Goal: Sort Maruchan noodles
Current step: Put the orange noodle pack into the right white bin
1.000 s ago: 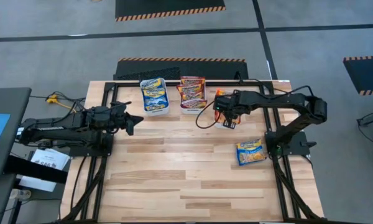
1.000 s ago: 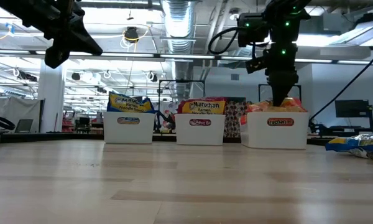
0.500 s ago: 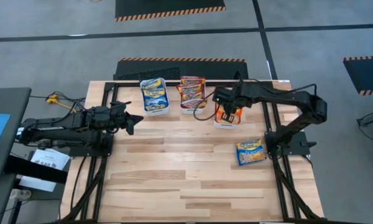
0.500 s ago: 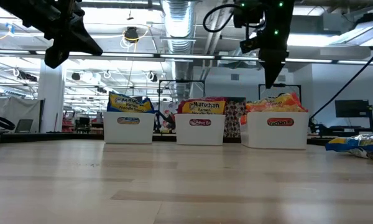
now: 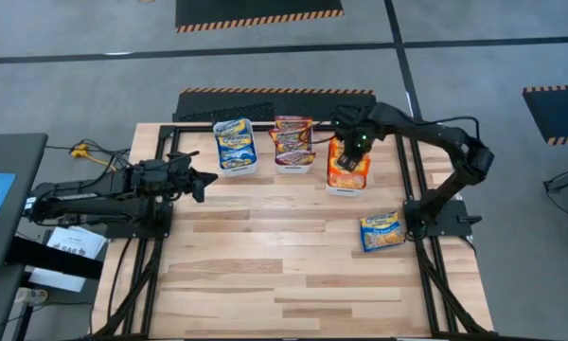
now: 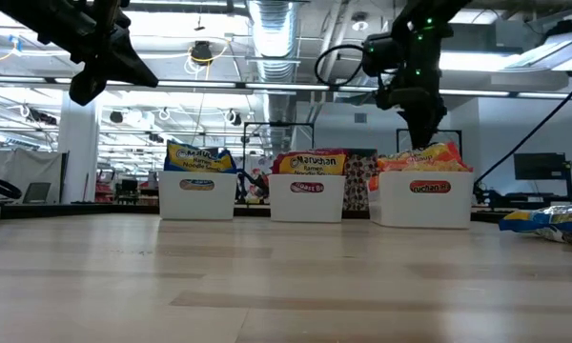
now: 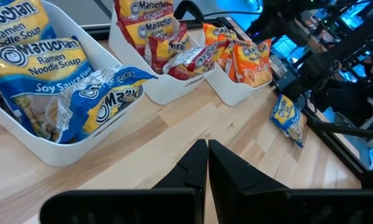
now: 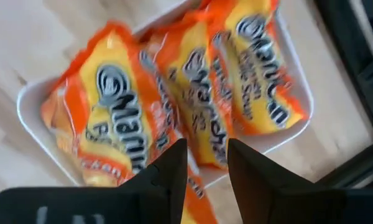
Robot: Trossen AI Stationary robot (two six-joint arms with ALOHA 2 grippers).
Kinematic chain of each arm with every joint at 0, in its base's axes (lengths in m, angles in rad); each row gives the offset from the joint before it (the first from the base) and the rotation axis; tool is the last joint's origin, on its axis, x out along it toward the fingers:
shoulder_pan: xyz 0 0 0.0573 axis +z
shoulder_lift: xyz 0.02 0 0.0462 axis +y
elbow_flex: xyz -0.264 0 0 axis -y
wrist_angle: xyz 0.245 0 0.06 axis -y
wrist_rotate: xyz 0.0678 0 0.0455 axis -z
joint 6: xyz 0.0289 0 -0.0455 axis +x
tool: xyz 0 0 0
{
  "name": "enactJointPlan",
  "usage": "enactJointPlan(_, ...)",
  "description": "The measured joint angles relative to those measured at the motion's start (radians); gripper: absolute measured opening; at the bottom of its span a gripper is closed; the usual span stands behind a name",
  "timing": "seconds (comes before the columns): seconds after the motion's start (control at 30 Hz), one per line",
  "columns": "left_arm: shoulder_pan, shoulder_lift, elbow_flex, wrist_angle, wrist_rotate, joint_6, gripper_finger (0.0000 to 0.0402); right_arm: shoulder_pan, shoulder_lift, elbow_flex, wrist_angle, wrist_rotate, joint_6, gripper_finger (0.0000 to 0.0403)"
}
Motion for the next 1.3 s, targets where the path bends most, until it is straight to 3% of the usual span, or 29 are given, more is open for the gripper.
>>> enactJointPlan(0.9,0.003,0.0,0.0,-0.007,-0.002,0.02,0.0,0.21,0.032,0.0,-0.114,-0.049,0.059,0.0128)
enactJointPlan(1.3,0.08,0.0,0.0,-0.009,-0.006,0.019,0.0,0.256,-0.01,0.001,-0.166,-0.131,0.122,0.0118)
